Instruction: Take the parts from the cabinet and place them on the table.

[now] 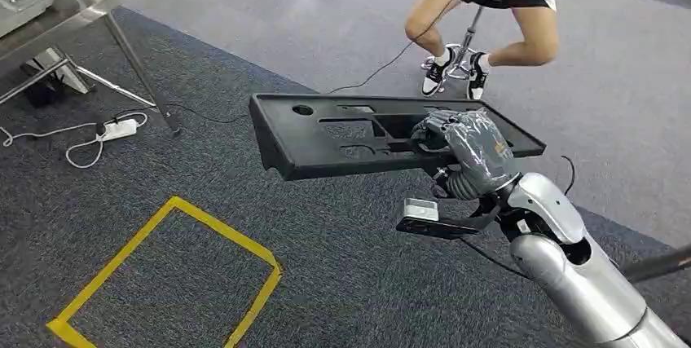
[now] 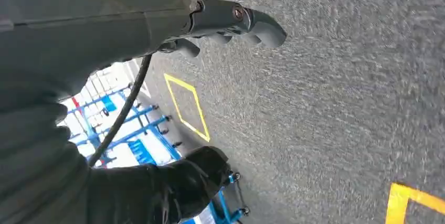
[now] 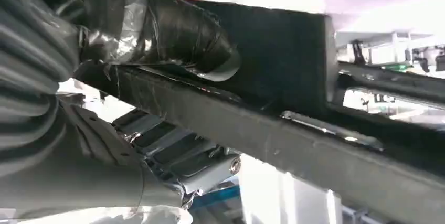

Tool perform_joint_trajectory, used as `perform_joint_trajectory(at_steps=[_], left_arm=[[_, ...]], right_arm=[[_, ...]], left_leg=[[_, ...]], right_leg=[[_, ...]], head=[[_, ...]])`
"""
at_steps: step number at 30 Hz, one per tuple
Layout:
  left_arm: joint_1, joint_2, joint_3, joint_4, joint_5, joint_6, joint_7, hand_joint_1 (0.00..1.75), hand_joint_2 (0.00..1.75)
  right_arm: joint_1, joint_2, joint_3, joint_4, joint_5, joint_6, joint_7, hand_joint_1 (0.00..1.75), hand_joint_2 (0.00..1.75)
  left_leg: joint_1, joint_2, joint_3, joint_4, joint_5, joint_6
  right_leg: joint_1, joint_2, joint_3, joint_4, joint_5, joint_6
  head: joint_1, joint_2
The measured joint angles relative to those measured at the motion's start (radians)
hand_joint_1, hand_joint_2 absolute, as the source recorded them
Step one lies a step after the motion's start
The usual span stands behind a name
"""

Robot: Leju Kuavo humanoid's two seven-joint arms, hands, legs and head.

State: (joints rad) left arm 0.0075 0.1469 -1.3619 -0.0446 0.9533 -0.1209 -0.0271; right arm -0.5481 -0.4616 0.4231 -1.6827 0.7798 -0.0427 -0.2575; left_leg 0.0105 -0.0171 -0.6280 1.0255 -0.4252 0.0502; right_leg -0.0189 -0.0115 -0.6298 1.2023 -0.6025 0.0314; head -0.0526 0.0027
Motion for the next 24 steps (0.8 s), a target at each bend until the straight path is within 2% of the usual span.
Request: perform_joint_trajectory(at_steps=[1, 2, 3, 4, 5, 6, 7, 8, 9, 11, 12, 13, 14, 15, 16, 17, 18, 19, 20, 21, 22, 23, 24], left_arm=[[0.000, 0.000, 0.001, 0.000, 0.000, -0.001, 0.000, 0.00, 1.75], [0.000, 0.000, 0.003, 0.000, 0.000, -0.002, 0.000, 0.00, 1.75], [0.000, 0.000, 0.004, 0.000, 0.001, -0.004, 0.001, 0.00, 1.75], [0.000, 0.000, 0.005, 0.000, 0.003, -0.004, 0.002, 0.00, 1.75], [0.001, 0.000, 0.006, 0.000, 0.005, -0.004, 0.004, 0.00, 1.75], [0.001, 0.000, 0.006, 0.000, 0.007, -0.005, 0.004, 0.00, 1.75], [0.000, -0.002, 0.007, 0.000, 0.008, -0.005, 0.003, 0.00, 1.75], [-0.002, -0.008, 0.008, -0.002, 0.008, -0.005, 0.002, 0.00, 1.75], [0.000, -0.006, 0.010, -0.002, 0.008, -0.005, 0.000, 0.00, 1.75], [0.007, -0.005, 0.013, -0.002, 0.008, -0.005, -0.002, 0.00, 1.75], [0.008, 0.001, 0.014, -0.001, 0.008, -0.005, -0.002, 0.00, 1.75], [0.009, -0.003, 0.014, -0.002, 0.008, -0.005, -0.003, 0.00, 1.75], [0.008, -0.003, 0.014, -0.002, 0.008, -0.006, -0.003, 0.00, 1.75], [0.005, -0.003, 0.014, -0.002, 0.008, -0.006, -0.003, 0.00, 1.75], [0.003, -0.003, 0.014, -0.002, 0.008, -0.006, -0.003, 0.00, 1.75], [0.002, -0.003, 0.014, -0.002, 0.008, -0.006, -0.006, 0.00, 1.75], [0.004, -0.003, 0.015, -0.002, 0.008, -0.005, -0.006, 0.00, 1.75], [0.006, -0.002, 0.015, -0.002, 0.008, -0.005, -0.007, 0.00, 1.75], [0.008, -0.001, 0.015, -0.002, 0.008, -0.005, -0.008, 0.00, 1.75], [0.010, 0.000, 0.015, -0.002, 0.008, -0.005, -0.010, 0.00, 1.75], [0.011, 0.000, 0.015, -0.002, 0.007, -0.005, -0.011, 0.00, 1.75], [0.011, -0.002, 0.015, -0.002, 0.007, -0.005, -0.012, 0.00, 1.75], [0.010, -0.001, 0.015, -0.002, 0.006, -0.005, -0.014, 0.00, 1.75]], right_arm=[[0.001, -0.001, 0.000, 0.002, -0.001, 0.001, 0.000, 1.75, 1.75], [0.001, -0.001, 0.000, 0.004, -0.001, 0.003, 0.000, 1.75, 1.75], [0.001, -0.001, 0.001, 0.004, -0.002, 0.005, 0.000, 1.75, 1.75], [-0.001, -0.001, 0.002, 0.004, -0.002, 0.006, 0.004, 1.75, 1.75], [-0.007, -0.001, 0.002, 0.004, -0.005, 0.011, 0.009, 1.75, 1.75], [-0.017, -0.003, 0.002, 0.004, -0.008, 0.016, 0.013, 1.75, 1.75], [-0.028, -0.007, 0.002, 0.004, -0.012, 0.021, 0.017, 1.75, 1.75], [-0.035, -0.010, 0.002, 0.004, -0.016, 0.025, 0.019, 1.75, 1.75], [-0.045, -0.014, 0.002, 0.003, -0.019, 0.027, 0.020, 1.75, 1.75], [-0.059, -0.015, 0.002, 0.003, -0.019, 0.031, 0.022, 1.75, 1.75], [-0.062, -0.015, 0.002, 0.003, -0.020, 0.031, 0.023, 1.75, 1.75], [-0.065, -0.014, 0.002, 0.003, -0.021, 0.034, 0.026, 1.75, 1.75], [-0.068, -0.014, 0.002, 0.003, -0.022, 0.034, 0.026, 1.75, 1.75], [-0.072, -0.014, 0.002, 0.003, -0.022, 0.035, 0.026, 1.75, 1.75], [-0.074, -0.014, 0.002, 0.003, -0.022, 0.037, 0.027, 1.75, 1.75], [-0.074, -0.015, 0.002, 0.003, -0.022, 0.039, 0.027, 1.75, 1.75], [-0.074, -0.014, 0.003, 0.003, -0.022, 0.041, 0.027, 1.75, 1.75], [-0.074, -0.015, 0.005, 0.003, -0.022, 0.042, 0.027, 1.75, 1.75], [-0.075, -0.014, 0.005, 0.003, -0.022, 0.042, 0.027, 1.75, 1.75], [-0.076, -0.014, 0.006, 0.003, -0.023, 0.042, 0.027, 1.75, 1.75], [-0.077, -0.014, 0.006, 0.003, -0.023, 0.043, 0.027, 1.75, 1.75], [-0.080, -0.015, 0.006, 0.003, -0.023, 0.043, 0.029, 1.75, 1.75], [-0.083, -0.017, 0.006, 0.003, -0.023, 0.044, 0.029, 1.75, 1.75]], left_leg=[[-0.003, -0.013, 0.000, 0.000, 0.000, 0.003], [-0.008, -0.027, 0.000, 0.001, -0.001, 0.005], [-0.011, -0.042, 0.004, 0.001, -0.002, 0.007], [-0.016, -0.059, 0.008, 0.001, -0.003, 0.008], [-0.018, -0.075, 0.013, 0.001, -0.004, 0.010], [-0.019, -0.088, 0.017, 0.001, -0.006, 0.010], [-0.016, -0.101, 0.016, 0.001, -0.007, 0.009], [-0.017, -0.113, 0.010, 0.003, -0.006, 0.006], [-0.009, -0.126, 0.005, 0.003, -0.006, 0.003], [-0.005, -0.154, 0.003, -0.004, -0.005, -0.009], [-0.017, -0.155, 0.007, -0.005, -0.010, -0.013], [-0.020, -0.085, 0.004, 0.016, -0.019, -0.017], [-0.018, -0.031, -0.017, 0.058, -0.044, -0.026], [-0.011, -0.009, -0.054, 0.124, -0.073, -0.035], [-0.005, 0.001, -0.101, 0.205, -0.104, -0.042], [0.001, 0.005, -0.138, 0.263, -0.119, -0.049], [0.006, 0.009, -0.156, 0.282, -0.110, -0.055], [0.011, 0.013, -0.146, 0.248, -0.073, -0.062], [0.014, 0.020, -0.112, 0.172, -0.024, -0.066], [0.015, 0.038, -0.063, 0.074, 0.027, -0.068], [0.013, 0.080, -0.032, 0.001, 0.040, -0.067], [-0.002, 0.103, -0.021, 0.007, 0.021, -0.057], [0.000, 0.084, -0.022, 0.005, 0.015, -0.036]], right_leg=[[0.003, 0.007, -0.043, 0.078, -0.025, -0.002], [0.006, 0.008, -0.076, 0.129, -0.031, -0.006], [0.007, 0.010, -0.087, 0.132, -0.011, -0.011], [0.010, 0.012, -0.075, 0.090, 0.032, -0.020], [0.016, 0.021, -0.046, 0.013, 0.088, -0.032], [0.021, 0.046, -0.013, -0.076, 0.143, -0.044], [0.024, 0.098, 0.009, -0.143, 0.164, -0.057], [0.018, 0.120, 0.014, -0.153, 0.163, -0.060], [0.024, 0.106, 0.026, -0.173, 0.153, -0.059], [0.027, 0.080, 0.033, -0.180, 0.146, -0.061], [0.010, 0.063, 0.050, -0.200, 0.149, -0.058], [0.012, 0.045, 0.068, -0.218, 0.150, -0.057], [0.012, 0.031, 0.080, -0.226, 0.148, -0.060], [0.013, 0.014, 0.086, -0.226, 0.146, -0.061], [0.013, -0.003, 0.091, -0.226, 0.140, -0.059], [0.013, -0.020, 0.096, -0.226, 0.134, -0.057], [0.011, -0.035, 0.101, -0.226, 0.128, -0.055], [0.009, -0.051, 0.110, -0.226, 0.120, -0.050], [0.006, -0.065, 0.120, -0.225, 0.111, -0.045], [0.004, -0.077, 0.132, -0.223, 0.101, -0.038], [0.004, -0.089, 0.143, -0.222, 0.090, -0.030], [0.013, -0.098, 0.142, -0.221, 0.081, -0.023], [0.013, -0.106, 0.147, -0.221, 0.074, -0.015]], head=[[0.000, 0.000], [0.000, 0.000], [0.000, 0.000], [0.000, 0.000], [0.000, 0.000], [0.000, 0.000], [0.000, 0.000], [-0.003, 0.000], [0.000, 0.000], [0.003, 0.000], [0.001, 0.000], [0.002, 0.000], [-0.008, 0.000], [-0.006, 0.000], [-0.007, 0.000], [-0.007, 0.000], [-0.007, 0.000], [-0.007, 0.000], [-0.007, 0.000], [-0.007, 0.000], [-0.007, 0.000], [-0.008, 0.000], [-0.006, 0.000]])
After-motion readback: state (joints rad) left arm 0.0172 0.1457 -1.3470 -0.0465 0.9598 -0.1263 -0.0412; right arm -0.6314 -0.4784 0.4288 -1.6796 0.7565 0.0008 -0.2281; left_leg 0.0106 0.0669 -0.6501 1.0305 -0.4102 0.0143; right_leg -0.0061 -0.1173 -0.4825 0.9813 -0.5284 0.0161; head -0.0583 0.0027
